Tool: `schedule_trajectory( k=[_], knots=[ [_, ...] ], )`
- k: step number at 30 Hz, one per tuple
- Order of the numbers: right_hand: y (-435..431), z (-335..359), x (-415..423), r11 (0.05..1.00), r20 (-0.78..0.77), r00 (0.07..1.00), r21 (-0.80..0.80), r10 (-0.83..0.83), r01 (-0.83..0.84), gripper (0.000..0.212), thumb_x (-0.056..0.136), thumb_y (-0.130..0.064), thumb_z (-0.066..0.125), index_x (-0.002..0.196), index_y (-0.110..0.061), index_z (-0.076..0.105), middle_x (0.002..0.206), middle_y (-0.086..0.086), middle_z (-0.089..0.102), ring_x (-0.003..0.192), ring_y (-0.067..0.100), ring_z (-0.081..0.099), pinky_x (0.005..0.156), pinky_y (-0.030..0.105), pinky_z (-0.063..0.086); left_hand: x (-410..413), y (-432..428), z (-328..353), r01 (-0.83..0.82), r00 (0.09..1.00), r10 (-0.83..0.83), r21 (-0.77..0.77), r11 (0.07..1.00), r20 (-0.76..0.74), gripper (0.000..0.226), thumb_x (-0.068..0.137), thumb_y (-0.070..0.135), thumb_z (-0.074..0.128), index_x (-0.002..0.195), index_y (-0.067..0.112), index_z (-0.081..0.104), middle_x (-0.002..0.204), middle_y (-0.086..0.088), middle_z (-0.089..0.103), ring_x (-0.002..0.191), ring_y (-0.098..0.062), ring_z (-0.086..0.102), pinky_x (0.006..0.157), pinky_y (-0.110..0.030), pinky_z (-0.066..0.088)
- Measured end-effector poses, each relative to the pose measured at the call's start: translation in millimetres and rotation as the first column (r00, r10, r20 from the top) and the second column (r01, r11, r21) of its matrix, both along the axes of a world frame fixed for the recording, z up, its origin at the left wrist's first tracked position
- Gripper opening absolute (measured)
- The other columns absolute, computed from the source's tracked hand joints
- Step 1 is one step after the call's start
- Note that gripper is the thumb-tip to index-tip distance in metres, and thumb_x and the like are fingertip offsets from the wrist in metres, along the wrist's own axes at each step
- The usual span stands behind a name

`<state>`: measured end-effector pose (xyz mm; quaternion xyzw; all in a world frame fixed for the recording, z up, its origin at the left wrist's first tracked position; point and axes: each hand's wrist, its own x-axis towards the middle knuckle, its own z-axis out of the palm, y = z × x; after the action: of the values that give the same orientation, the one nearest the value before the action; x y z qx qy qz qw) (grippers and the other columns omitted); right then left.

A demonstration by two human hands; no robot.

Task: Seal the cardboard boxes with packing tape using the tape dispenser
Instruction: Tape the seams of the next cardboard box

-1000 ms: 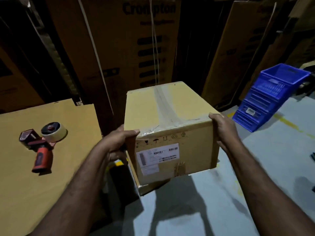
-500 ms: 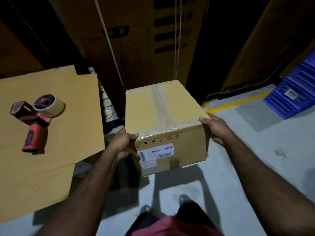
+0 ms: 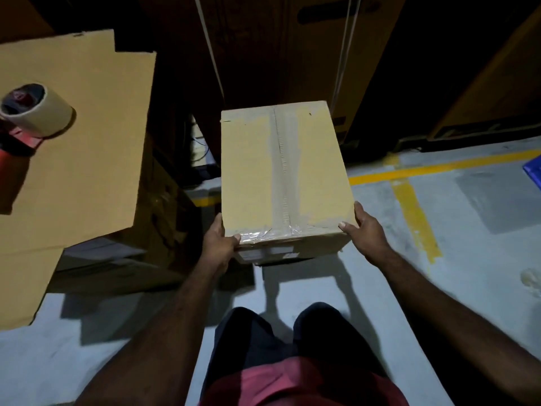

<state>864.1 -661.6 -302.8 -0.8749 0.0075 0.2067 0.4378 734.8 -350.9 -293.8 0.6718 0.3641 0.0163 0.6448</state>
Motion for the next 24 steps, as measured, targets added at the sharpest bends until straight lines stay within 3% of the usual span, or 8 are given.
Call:
schedule_trajectory(
  k=[5,7,10,13,16,18,22,24],
  knots=[
    [11.1,-3.2,19.4,0.987,0.062,0.994,-0.144,0.087,-0.078,0.075,0.094,-0.023,0.064,0.155,-0.007,0.022,0.153,0.010,0.040,0.136,0.027,0.044,0.101,0.028,0.036,13.6,16.8,-16.9,0.145,0.982,-0.117,0.204,0.968,-0.147,0.053,0.085,-0.009,0.065,0.131,0.013,0.051,0.123,-0.003,0.066,0.119,-0.026,0.062,0.102,-0.040,0.051],
    [18.6,0.6,21.4,0.948,0.062,0.984,-0.283,0.168,-0.144,0.071,0.095,-0.021,0.062,0.153,-0.006,0.024,0.154,0.017,0.035,0.134,0.036,0.043,0.099,0.035,0.039,18.8,19.6,-11.1,0.274,0.937,-0.181,0.309,0.911,-0.298,0.053,0.087,0.002,0.071,0.133,0.009,0.046,0.124,-0.010,0.063,0.118,-0.034,0.060,0.100,-0.041,0.051],
    [28.4,5.7,10.9,0.788,0.101,0.941,-0.579,0.323,-0.208,0.055,0.097,-0.015,0.052,0.147,-0.026,0.032,0.158,0.017,0.017,0.140,0.040,0.027,0.103,0.055,0.037,27.2,2.8,10.0,0.464,0.837,-0.206,0.459,0.757,-0.507,0.064,0.090,0.015,0.072,0.142,0.003,0.036,0.137,-0.018,0.053,0.120,-0.040,0.057,0.095,-0.041,0.046],
    [40.0,16.7,1.6,0.639,0.022,0.892,-0.706,0.452,-0.306,0.059,0.092,-0.007,0.047,0.143,-0.033,0.034,0.158,0.012,0.019,0.144,0.036,0.018,0.107,0.063,0.027,31.7,-16.4,26.3,0.580,0.789,-0.236,0.559,0.593,-0.568,0.040,0.087,0.008,0.064,0.123,0.002,0.047,0.130,-0.025,0.047,0.106,-0.048,0.059,0.085,-0.046,0.049],
    [52.8,36.9,0.3,0.621,0.000,0.883,-0.712,0.469,-0.330,0.040,0.094,-0.016,0.049,0.132,-0.027,0.043,0.137,0.008,0.044,0.129,0.031,0.039,0.103,0.061,0.032,36.8,-26.8,40.3,0.665,0.733,-0.301,0.549,0.506,-0.610,0.025,0.086,0.015,0.064,0.110,0.008,0.062,0.132,-0.022,0.046,0.106,-0.042,0.058,0.092,-0.043,0.051],
    [59.7,57.4,1.0,0.675,0.038,0.894,-0.670,0.446,-0.308,0.030,0.096,-0.026,0.048,0.127,-0.024,0.047,0.124,0.006,0.053,0.117,0.029,0.049,0.097,0.052,0.037,41.4,-33.3,56.1,0.705,0.697,-0.343,0.514,0.488,-0.629,0.034,0.090,0.026,0.064,0.119,0.011,0.063,0.142,-0.019,0.042,0.114,-0.037,0.057,0.097,-0.039,0.050],
    [77.0,113.5,3.2,0.750,0.073,0.884,-0.564,0.461,-0.345,0.038,0.099,-0.035,0.046,0.135,-0.022,0.048,0.127,0.006,0.054,0.117,0.030,0.054,0.090,0.041,0.047,46.5,-39.1,107.9,0.669,0.729,-0.363,0.488,0.561,-0.581,0.051,0.094,0.034,0.060,0.141,0.015,0.055,0.160,-0.012,0.031,0.135,-0.031,0.047,0.107,-0.035,0.044],
    [86.7,144.4,3.4,0.765,0.084,0.871,-0.524,0.484,-0.374,0.042,0.099,-0.037,0.046,0.138,-0.022,0.048,0.132,0.006,0.054,0.121,0.029,0.052,0.091,0.041,0.049,43.2,-37.0,132.3,0.629,0.764,-0.372,0.482,0.610,-0.527,0.052,0.096,0.032,0.063,0.144,0.014,0.052,0.156,-0.008,0.040,0.134,-0.029,0.049,0.109,-0.037,0.043]
  ],
)
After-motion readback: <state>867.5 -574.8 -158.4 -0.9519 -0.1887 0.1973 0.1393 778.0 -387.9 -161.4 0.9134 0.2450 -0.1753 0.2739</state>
